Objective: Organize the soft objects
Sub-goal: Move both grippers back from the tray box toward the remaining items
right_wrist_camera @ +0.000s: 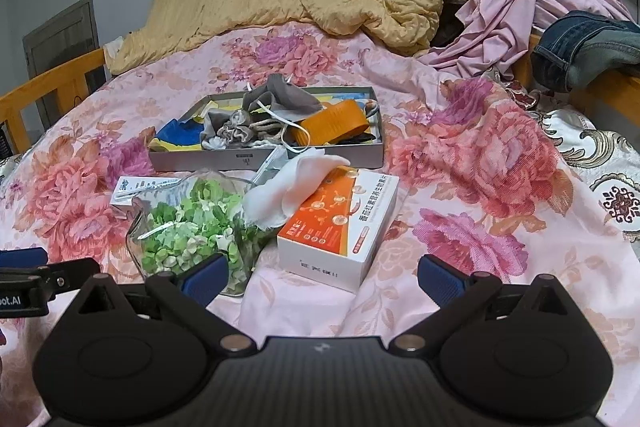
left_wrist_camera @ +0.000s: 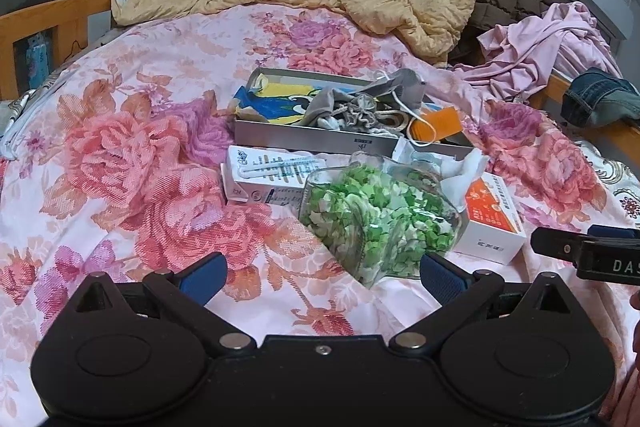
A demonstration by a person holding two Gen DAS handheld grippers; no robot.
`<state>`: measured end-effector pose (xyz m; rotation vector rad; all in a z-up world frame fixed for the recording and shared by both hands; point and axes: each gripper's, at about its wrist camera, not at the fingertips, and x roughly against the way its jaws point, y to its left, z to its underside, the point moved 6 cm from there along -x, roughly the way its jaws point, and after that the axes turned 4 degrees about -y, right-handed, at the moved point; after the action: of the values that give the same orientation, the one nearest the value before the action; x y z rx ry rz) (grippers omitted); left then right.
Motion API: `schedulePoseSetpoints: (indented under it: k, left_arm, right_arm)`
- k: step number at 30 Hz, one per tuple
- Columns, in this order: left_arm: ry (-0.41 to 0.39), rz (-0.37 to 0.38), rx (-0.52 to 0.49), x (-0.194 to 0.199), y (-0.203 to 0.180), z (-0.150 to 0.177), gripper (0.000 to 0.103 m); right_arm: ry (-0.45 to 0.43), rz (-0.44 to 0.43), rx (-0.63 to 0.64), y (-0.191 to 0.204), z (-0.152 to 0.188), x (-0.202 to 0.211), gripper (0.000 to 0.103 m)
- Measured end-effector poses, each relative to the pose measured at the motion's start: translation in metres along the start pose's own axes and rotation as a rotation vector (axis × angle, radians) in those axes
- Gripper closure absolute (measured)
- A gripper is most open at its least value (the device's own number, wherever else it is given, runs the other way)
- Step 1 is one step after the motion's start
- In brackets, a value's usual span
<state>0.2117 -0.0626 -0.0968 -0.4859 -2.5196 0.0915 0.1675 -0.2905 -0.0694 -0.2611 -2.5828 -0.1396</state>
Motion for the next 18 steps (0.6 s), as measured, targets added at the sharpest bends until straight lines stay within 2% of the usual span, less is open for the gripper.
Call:
schedulePoseSetpoints:
  k: [18]
  left_arm:
    - [-0.008,-0.036,0.064,-0.018,0.018,-0.007,0.001]
  right_arm:
    - [-0.035,-0.042,0.019,0.009,-0.010,-0.012,0.000]
